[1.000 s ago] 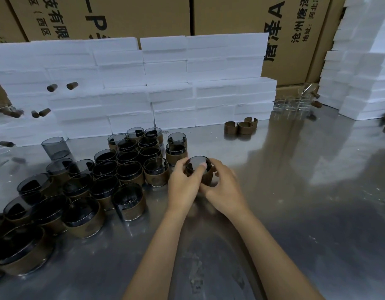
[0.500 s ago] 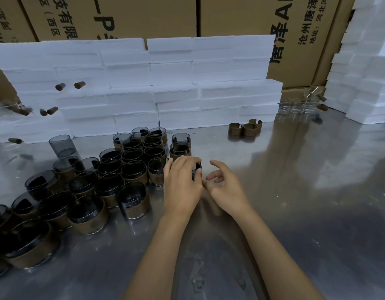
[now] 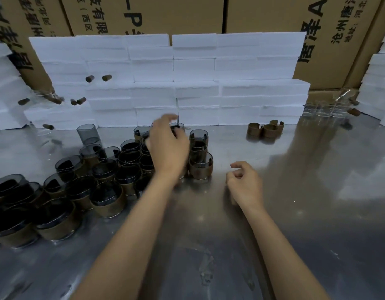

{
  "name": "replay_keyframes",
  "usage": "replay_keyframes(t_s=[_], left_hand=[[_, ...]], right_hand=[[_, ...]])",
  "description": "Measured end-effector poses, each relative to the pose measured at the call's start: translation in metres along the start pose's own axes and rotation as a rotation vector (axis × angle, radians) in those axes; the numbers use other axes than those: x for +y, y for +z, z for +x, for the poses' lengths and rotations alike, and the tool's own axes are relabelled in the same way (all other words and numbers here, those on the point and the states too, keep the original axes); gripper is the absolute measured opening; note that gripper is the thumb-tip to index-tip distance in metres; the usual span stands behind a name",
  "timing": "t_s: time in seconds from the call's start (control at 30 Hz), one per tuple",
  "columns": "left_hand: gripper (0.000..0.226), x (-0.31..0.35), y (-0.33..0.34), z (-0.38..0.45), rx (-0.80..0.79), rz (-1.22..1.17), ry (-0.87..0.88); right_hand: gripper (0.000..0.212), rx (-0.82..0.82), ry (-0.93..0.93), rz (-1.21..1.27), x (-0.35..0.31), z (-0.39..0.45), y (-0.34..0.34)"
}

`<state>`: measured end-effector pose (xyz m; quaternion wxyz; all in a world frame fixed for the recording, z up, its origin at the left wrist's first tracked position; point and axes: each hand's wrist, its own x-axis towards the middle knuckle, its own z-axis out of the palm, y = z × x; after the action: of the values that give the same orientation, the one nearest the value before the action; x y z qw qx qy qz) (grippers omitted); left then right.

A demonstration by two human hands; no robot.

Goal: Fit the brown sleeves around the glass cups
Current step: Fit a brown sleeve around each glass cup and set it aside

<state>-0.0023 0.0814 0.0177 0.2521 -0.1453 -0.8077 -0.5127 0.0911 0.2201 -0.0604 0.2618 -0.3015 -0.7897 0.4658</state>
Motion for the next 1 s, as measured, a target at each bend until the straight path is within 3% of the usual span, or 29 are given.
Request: replay_keyframes(t_s=[0.1,0.27,0.37,0.47,0.53,0.7,1.0], left_hand=[[0.039,-0.026,-0.021,0.072,-0.02,0.169,-0.17],[0.069,-0.12,-0.06,0.143,-0.218,0.606,-0.46],[0.076,-0.168,-0.082,0.166,-0.288,0.695,-0.576],[0.08,-0.193,-0.093,0.184,-0.36,0.692,-0.553],[0.07,-0.201,-0.093,0.192,-0.387,0.708,-0.498],[0.054,-0.212,-0.09,0.197,-0.286,0.57,-0.468],[0.026,-0.195,-0.079,0.19,-0.241,0.522,-0.307]], right_hand=[[0.025,0.032,-0.003,-0.004,-0.001,0.002,0.002],[0.021,0.033,0.027,-0.049,-0.001,0.006,0.005],[0.017,0.061,0.043,-0.133,0.001,0.011,0.008],[0.015,0.087,0.046,-0.24,0.0,0.016,0.01],[0.015,0.092,0.055,-0.267,0.0,0.019,0.01],[0.016,0.111,0.071,-0.258,0.002,0.021,0.01],[0.016,0.116,0.086,-0.24,0.002,0.021,0.009]])
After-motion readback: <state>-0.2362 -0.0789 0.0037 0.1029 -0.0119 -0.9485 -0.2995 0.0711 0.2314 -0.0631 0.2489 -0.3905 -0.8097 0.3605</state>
